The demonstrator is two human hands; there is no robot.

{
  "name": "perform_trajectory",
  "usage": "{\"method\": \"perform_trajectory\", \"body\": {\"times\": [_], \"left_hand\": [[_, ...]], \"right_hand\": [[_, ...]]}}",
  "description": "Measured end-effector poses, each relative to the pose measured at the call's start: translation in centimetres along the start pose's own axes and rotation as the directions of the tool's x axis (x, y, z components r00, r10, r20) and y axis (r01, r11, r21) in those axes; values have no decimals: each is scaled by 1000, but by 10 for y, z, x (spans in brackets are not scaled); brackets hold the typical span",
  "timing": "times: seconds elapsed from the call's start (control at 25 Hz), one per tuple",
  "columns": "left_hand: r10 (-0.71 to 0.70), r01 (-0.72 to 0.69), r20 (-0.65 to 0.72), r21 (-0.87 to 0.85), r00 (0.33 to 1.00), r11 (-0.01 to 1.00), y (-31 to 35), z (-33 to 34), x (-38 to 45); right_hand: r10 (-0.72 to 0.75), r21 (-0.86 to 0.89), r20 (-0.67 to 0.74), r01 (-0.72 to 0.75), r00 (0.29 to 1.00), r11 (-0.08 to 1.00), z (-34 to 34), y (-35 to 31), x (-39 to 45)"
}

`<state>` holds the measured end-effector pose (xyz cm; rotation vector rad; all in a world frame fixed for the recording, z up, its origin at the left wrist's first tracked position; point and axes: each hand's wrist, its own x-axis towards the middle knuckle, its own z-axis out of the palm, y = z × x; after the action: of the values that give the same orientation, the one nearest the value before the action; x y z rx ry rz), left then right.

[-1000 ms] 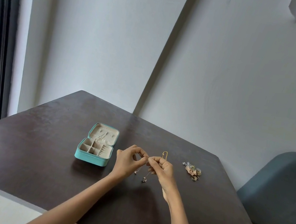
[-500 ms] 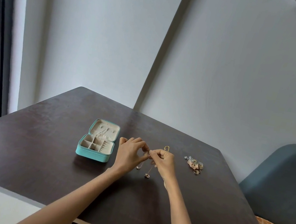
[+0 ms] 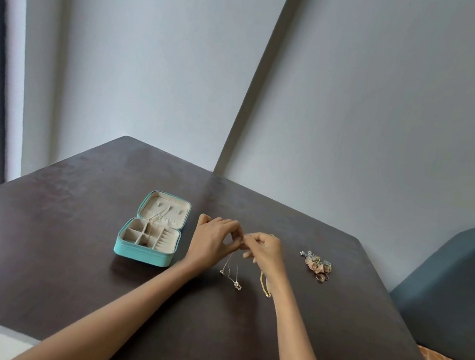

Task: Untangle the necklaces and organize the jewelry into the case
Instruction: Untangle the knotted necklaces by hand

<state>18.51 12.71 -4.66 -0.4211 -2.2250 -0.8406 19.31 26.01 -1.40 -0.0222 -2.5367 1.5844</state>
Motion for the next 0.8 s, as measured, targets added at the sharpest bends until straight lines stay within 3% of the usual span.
{"method": "perform_trajectory", "body": {"times": [0.12, 0.24, 0.32, 0.44, 0.56, 0.68, 0.8], "left_hand": [[-35, 35, -12, 8, 999, 999, 0, 4, 6], [-34, 34, -13, -13, 999, 999, -1, 10, 14], [-29, 29, -6, -77, 1000, 997, 2, 8, 33], [-3, -1, -21, -177, 1000, 984, 18, -8, 71], [-82, 55, -73, -317, 994, 947, 40, -21, 98], [-154, 86, -136, -411, 979, 908, 55, -26, 123], [-97, 19, -199, -362, 975, 932, 68, -32, 144]], "right_hand": [[-27, -124, -30, 23, 999, 992, 0, -1, 15], [-60, -290, 44, 70, 997, 955, -5, -6, 26], [-79, -312, 62, 94, 995, 945, -12, -18, 33], [-169, -139, 15, 169, 986, 976, -30, -42, 41], [-248, 55, 31, 246, 968, 968, -51, -72, 38], [-327, 110, 32, 322, 944, 940, -71, -97, 41], [-375, 120, -42, 377, 926, 918, -86, -114, 44]]}}
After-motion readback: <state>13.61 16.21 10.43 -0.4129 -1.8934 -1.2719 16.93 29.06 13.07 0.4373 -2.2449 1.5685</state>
